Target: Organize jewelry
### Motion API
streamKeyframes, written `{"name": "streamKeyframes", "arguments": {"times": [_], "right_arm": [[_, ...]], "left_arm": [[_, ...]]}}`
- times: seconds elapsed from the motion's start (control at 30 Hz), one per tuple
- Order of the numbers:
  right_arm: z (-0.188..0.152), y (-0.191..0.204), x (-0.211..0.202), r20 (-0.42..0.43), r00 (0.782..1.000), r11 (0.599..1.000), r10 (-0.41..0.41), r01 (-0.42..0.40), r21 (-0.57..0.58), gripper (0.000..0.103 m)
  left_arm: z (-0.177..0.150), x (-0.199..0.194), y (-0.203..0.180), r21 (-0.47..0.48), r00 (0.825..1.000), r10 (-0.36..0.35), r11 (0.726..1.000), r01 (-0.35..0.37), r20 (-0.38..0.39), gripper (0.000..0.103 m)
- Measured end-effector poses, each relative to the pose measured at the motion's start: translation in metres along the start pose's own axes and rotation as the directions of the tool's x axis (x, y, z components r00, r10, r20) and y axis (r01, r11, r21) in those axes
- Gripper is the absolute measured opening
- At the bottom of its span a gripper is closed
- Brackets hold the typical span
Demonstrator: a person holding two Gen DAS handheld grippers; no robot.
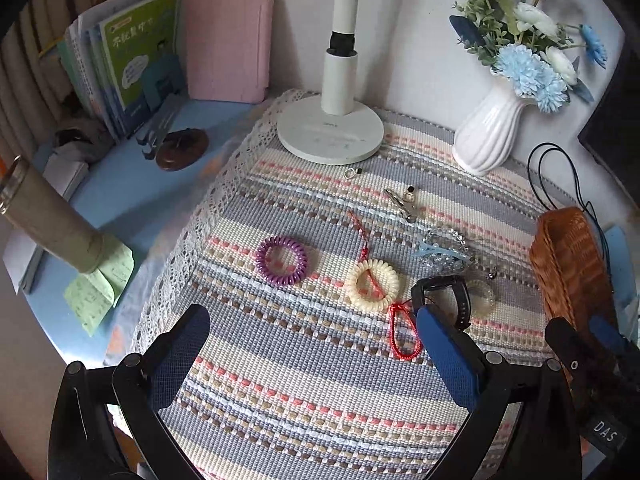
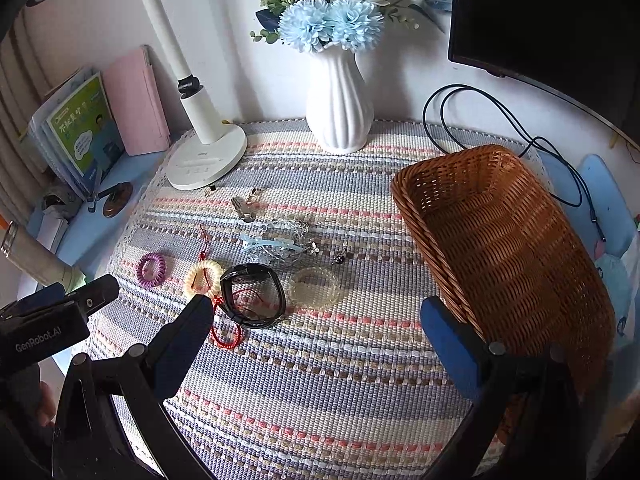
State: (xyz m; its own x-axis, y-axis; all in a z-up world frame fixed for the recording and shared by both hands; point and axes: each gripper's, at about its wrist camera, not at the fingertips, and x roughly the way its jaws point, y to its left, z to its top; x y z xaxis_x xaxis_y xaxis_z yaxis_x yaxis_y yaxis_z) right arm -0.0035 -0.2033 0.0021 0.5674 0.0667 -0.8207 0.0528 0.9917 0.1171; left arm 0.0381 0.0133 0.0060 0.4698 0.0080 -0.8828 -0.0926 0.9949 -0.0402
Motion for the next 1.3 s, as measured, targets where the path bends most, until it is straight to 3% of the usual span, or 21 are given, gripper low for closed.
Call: {"name": "streamKeyframes", "arguments": {"times": [0.63,0.9,1.07,1.2,1.3], "right_arm": [[0.0,-0.002,0.001,-0.01,1.0,1.0,-0.004,0.004,0.016,0.103],[-0.005,-0.004,0.006,-0.033,0.998,0.998,0.05,-0.049,0.047,0.103],[-0.014,-0.002,0.029,-0.094,0.986,0.99,0.135,-0.13,0.052,0.103],[-0.014,0.013,0.05,-0.035,0.992,0.99,0.124,-0.126,-0.07,0.095],[-0.01,0.012,0.077,-0.093,0.984,0.986,0.15,-0.156,-0.051,0.081]], "left_arm": [[0.001,0.004,-0.001,0.01,1.0,-0.018,1.0,0.018,-0.014,0.103],[0.003,0.006,0.017,-0.052,0.999,-0.035,0.998,0.035,-0.005,0.103],[0.0,0.024,0.042,-0.121,0.998,-0.056,0.991,0.055,0.001,0.103],[0.006,0.063,0.057,-0.13,0.998,-0.056,0.99,0.052,-0.021,0.103],[0.012,0.098,0.067,-0.151,0.998,-0.043,0.988,0.034,-0.052,0.096]]}}
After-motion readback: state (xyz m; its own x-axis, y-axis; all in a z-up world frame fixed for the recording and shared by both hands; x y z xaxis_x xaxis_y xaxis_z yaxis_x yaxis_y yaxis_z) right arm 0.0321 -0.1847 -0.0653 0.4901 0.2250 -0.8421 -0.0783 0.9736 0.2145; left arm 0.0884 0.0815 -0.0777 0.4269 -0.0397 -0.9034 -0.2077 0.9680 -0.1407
